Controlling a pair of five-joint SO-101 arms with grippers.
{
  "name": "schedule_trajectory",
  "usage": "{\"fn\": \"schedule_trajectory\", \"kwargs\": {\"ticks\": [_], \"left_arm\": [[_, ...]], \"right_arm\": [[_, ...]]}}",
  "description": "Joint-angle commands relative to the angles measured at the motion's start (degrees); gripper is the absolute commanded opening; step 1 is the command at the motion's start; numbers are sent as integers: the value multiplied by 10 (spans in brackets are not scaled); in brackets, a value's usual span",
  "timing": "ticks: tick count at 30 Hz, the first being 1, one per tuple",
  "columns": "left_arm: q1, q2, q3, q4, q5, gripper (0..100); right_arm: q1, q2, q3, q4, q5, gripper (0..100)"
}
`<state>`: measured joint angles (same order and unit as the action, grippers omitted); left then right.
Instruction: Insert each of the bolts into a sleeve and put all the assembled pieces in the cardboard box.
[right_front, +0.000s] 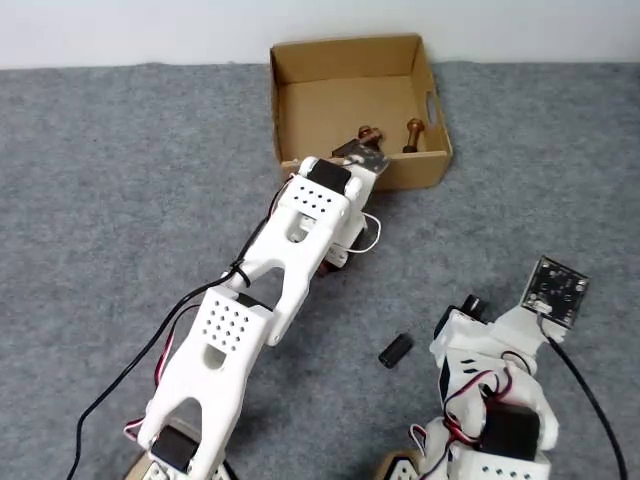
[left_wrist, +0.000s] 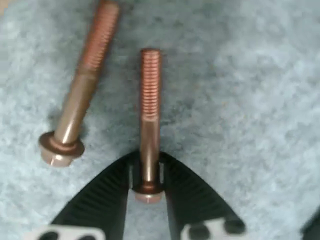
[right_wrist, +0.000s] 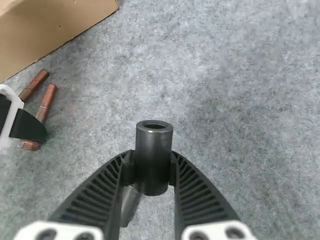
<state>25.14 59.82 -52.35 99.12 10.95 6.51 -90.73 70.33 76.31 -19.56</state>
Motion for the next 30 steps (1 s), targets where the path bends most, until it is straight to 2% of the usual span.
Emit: {"fn": "schedule_trajectory", "kwargs": {"ticks": [1, 5, 12, 17, 26, 30], "left_arm": [[-2, -38, -15, 14, 84, 4], [-2, -107, 23, 15, 164, 4], [-1, -276, 175, 13, 272, 4], [-13, -372, 270, 13, 409, 5], [-106, -422, 400, 13, 728, 6], [-166, -424, 456, 13, 761, 6]], "right_arm": [[2, -4, -4, -15, 4, 8], [2, -4, -4, -15, 4, 8], [1, -4, -4, -15, 4, 8], [1, -4, -4, -15, 4, 8], [1, -4, -5, -15, 4, 8], [1, -4, -5, -15, 4, 8]]}}
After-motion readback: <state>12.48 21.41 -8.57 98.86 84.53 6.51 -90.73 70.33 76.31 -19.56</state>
